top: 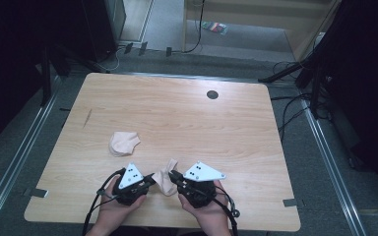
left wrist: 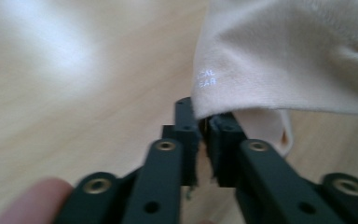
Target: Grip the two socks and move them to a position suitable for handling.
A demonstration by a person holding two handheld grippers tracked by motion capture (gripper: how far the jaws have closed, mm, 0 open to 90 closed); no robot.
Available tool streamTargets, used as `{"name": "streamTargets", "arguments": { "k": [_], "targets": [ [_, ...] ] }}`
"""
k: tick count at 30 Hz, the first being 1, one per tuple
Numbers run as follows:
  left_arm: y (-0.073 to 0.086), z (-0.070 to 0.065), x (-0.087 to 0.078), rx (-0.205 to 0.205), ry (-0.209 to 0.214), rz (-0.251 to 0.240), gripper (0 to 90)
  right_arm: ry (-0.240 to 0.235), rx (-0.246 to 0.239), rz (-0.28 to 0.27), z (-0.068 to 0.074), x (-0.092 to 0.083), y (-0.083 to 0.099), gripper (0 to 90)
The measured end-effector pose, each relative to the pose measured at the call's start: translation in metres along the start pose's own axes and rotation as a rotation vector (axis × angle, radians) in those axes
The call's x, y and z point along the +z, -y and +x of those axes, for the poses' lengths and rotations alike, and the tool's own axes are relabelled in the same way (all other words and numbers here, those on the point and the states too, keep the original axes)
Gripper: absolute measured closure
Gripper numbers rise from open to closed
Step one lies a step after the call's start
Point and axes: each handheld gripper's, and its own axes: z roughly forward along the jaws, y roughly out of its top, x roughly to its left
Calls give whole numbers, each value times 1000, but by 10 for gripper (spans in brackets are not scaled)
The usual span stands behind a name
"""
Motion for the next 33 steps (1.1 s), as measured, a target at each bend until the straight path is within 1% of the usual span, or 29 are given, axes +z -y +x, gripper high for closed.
{"name": "streamTargets", "arguments": {
  "k": [1,2,4,5,6,7,8,9,10,11,12,14,15,16,17,18,19,20,21,22,23,24,25,26,27,28,30,32,33],
  "targets": [
    [-2,0,-7,11,-39,-27,892,3,3,-12,-1,0,0,873],
    [-5,0,-16,37,-99,-56,897,3,3,-27,-1,-1,0,873],
    [-10,-6,-33,119,-225,-107,900,2,0,-63,-1,-3,-1,874],
    [-12,-10,-40,161,-277,-135,900,7,-4,-72,0,-2,-1,874],
    [-12,-15,-45,202,-310,-148,900,14,-7,-82,-1,-1,-1,874],
    [-13,-20,-46,234,-321,-146,900,15,-3,-81,-2,1,0,874],
    [-12,-24,-44,254,-316,-122,900,19,5,-70,-5,4,2,874],
    [-11,-27,-41,269,-303,-99,900,27,14,-52,-8,7,5,874],
    [-5,-32,-32,276,-268,-64,900,34,24,-38,-12,10,7,874],
    [-2,-33,-26,272,-248,-43,900,52,51,-6,-19,15,13,874],
    [2,-33,-19,260,-219,-9,900,60,62,14,-24,17,17,874],
    [8,-31,-8,213,-150,39,897,82,82,62,-34,21,25,874],
    [9,-29,-4,184,-111,58,879,90,83,82,-39,22,29,874],
    [10,-27,-1,158,-61,73,832,94,86,104,-43,23,32,874],
    [10,-25,1,128,-17,75,743,104,86,124,-47,23,34,873],
    [10,-22,1,111,35,82,674,113,81,133,-51,23,35,872],
    [10,-20,0,107,68,66,611,125,73,146,-55,22,36,869],
    [10,-17,-3,111,75,45,570,139,70,161,-59,22,37,859],
    [9,-14,-6,103,87,26,521,149,76,165,-63,21,38,822],
    [7,-9,-9,82,110,10,484,164,83,159,-67,19,40,761],
    [5,-4,-12,58,119,-7,453,180,95,153,-71,17,40,705],
    [4,1,-14,40,121,-22,441,198,112,144,-75,14,41,675],
    [4,10,-18,-3,120,-50,439,209,126,135,-77,11,41,656],
    [3,17,-20,-43,96,-60,442,217,152,123,-81,6,41,644],
    [4,25,-20,-84,68,-60,450,215,176,110,-83,3,42,639],
    [4,32,-19,-133,43,-59,468,203,204,107,-85,1,43,633],
    [6,43,-15,-214,19,-43,502,187,246,117,-86,1,46,618],
    [7,47,-8,-256,4,-3,543,200,261,151,-82,6,51,611],
    [8,47,-5,-260,5,18,552,201,268,166,-79,8,53,610]
  ]
}}
